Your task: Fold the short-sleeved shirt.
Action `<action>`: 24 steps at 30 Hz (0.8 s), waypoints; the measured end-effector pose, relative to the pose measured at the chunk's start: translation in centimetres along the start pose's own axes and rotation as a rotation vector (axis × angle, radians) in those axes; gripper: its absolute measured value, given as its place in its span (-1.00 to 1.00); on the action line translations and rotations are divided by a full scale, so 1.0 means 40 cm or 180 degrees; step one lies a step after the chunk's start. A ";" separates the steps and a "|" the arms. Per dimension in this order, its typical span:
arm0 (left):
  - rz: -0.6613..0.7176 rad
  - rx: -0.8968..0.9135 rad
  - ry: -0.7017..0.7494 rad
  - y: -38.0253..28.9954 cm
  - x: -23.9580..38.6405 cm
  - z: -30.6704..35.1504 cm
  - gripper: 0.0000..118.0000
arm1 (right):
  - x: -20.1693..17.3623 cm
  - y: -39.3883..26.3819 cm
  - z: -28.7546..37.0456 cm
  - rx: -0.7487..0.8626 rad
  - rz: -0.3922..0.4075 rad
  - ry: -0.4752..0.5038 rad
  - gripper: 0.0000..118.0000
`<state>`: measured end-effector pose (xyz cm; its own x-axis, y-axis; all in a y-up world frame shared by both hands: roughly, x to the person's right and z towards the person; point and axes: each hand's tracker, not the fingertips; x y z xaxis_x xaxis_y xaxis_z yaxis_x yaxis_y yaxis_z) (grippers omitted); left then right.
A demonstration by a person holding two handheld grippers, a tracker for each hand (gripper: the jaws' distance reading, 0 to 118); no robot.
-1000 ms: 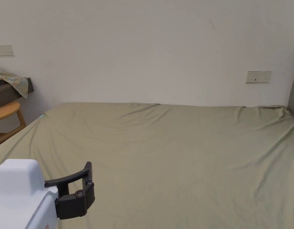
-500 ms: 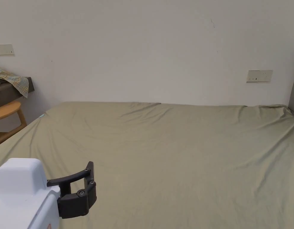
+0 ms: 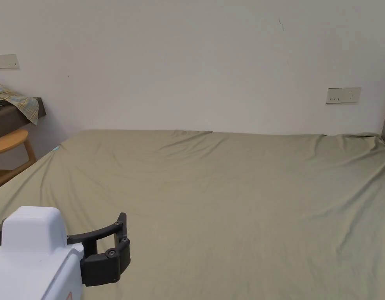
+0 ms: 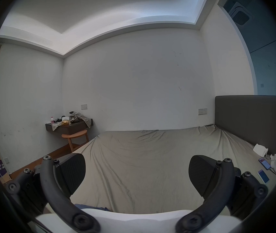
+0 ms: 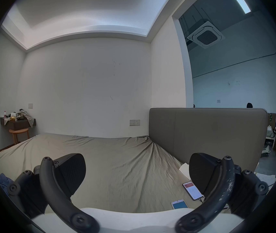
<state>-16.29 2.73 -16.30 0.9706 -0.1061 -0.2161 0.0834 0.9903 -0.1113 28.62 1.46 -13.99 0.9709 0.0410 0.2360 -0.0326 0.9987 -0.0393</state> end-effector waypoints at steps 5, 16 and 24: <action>0.0035 -0.0401 -0.0157 -0.023 0.027 -0.077 1.00 | -0.037 -0.011 -0.079 -0.0324 0.0078 0.0130 1.00; 0.0456 -0.1826 -0.0711 -0.333 0.199 -0.474 1.00 | -0.221 -0.291 -0.439 -0.1798 0.0005 0.0720 1.00; 0.0495 -0.2327 -0.0729 -0.541 0.325 -0.638 1.00 | -0.328 -0.551 -0.591 -0.2347 0.0094 0.0872 1.00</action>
<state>-11.25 -22.36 -41.47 0.9880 0.1290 -0.0849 -0.1501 0.6730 -0.7242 22.19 -21.80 -39.16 0.9991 -0.0374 -0.0191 0.0134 0.7154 -0.6986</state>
